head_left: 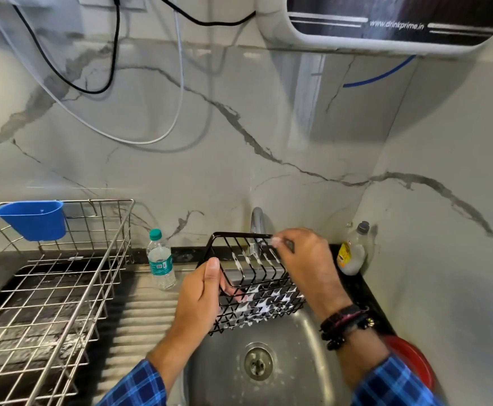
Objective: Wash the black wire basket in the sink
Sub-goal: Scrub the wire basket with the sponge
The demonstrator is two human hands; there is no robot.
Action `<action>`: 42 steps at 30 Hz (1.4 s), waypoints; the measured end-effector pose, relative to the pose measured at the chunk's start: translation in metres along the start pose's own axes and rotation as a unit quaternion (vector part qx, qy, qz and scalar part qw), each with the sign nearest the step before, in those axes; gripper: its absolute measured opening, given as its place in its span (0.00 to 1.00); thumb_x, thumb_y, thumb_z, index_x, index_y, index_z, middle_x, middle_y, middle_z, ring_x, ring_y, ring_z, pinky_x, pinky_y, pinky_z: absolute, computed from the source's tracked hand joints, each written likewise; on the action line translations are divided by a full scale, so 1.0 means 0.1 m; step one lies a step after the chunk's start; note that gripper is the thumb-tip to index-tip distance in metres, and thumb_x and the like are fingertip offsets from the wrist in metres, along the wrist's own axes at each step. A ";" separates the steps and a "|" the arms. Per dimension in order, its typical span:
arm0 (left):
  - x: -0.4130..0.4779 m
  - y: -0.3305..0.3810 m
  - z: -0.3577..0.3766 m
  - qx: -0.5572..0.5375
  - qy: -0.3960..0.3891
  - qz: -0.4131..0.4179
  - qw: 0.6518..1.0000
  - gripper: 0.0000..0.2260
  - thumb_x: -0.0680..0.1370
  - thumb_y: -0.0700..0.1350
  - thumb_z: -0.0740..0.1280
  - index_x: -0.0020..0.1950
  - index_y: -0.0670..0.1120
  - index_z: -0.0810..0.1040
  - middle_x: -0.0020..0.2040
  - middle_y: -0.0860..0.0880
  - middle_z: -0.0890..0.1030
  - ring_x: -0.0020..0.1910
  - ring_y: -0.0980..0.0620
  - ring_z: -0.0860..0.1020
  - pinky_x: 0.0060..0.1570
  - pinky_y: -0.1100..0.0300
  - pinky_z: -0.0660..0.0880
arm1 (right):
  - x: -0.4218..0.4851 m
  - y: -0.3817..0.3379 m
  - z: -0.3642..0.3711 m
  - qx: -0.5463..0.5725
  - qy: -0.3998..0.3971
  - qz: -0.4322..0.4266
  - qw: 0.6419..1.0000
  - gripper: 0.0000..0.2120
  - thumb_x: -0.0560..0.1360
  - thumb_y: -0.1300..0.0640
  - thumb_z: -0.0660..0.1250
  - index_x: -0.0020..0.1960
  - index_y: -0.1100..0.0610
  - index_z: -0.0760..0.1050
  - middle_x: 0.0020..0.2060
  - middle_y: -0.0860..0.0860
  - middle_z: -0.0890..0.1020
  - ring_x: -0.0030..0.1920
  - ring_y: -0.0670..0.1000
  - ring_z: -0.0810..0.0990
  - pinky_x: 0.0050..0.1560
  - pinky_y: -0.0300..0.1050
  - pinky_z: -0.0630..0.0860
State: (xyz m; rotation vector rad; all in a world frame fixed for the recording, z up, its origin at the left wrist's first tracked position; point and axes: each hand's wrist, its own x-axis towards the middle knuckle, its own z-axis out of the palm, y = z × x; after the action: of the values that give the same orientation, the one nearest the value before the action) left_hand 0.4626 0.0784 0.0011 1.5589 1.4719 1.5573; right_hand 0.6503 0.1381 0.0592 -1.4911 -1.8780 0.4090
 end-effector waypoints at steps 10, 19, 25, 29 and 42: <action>0.04 -0.10 -0.14 -0.117 0.031 -0.127 0.985 0.26 0.79 0.68 0.54 0.43 0.46 0.75 0.33 0.44 0.84 0.39 0.29 0.81 0.34 0.51 0.73 | 0.14 0.62 -0.33 -0.024 0.020 0.074 0.997 0.07 0.81 0.58 0.65 0.54 0.56 0.81 0.49 0.49 0.83 0.47 0.44 0.80 0.48 0.34 0.76; 0.10 -0.21 -0.12 -0.320 0.105 -0.303 0.892 0.18 0.86 0.53 0.53 0.47 0.45 0.78 0.25 0.51 0.79 0.17 0.59 0.69 0.16 0.71 0.63 | -0.22 0.69 0.02 0.230 0.119 0.095 0.961 0.15 0.81 0.66 0.62 0.58 0.48 0.80 0.50 0.44 0.82 0.40 0.34 0.77 0.42 0.29 0.73; 0.04 -0.40 -0.15 -0.360 0.107 -0.375 0.847 0.15 0.85 0.54 0.55 0.43 0.50 0.75 0.24 0.54 0.74 0.15 0.61 0.62 0.14 0.71 0.59 | -0.45 0.62 0.03 0.113 0.167 -0.029 0.979 0.14 0.79 0.63 0.66 0.57 0.45 0.78 0.53 0.35 0.78 0.58 0.35 0.77 0.59 0.27 0.71; -0.03 -0.55 -0.20 -0.394 0.109 -0.398 0.821 0.13 0.84 0.52 0.57 0.43 0.51 0.75 0.23 0.55 0.72 0.15 0.61 0.62 0.15 0.71 0.59 | -0.55 0.75 -0.02 0.077 0.138 -0.057 0.986 0.11 0.79 0.63 0.66 0.57 0.51 0.80 0.53 0.38 0.78 0.56 0.38 0.78 0.58 0.28 0.73; -0.03 -0.54 -0.29 -0.463 0.084 -0.399 0.787 0.11 0.66 0.52 0.66 0.26 0.50 0.69 0.16 0.53 0.59 0.15 0.57 0.54 0.22 0.71 0.46 | -0.39 0.47 -0.15 0.141 0.142 -0.102 0.975 0.14 0.77 0.66 0.67 0.55 0.49 0.80 0.52 0.38 0.79 0.55 0.37 0.79 0.57 0.32 0.76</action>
State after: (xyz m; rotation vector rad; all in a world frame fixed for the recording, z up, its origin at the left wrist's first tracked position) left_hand 0.4187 0.0827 -0.0414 0.1682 0.9322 1.4826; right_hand 0.6985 0.1127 0.0280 -1.0939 -1.6491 0.3295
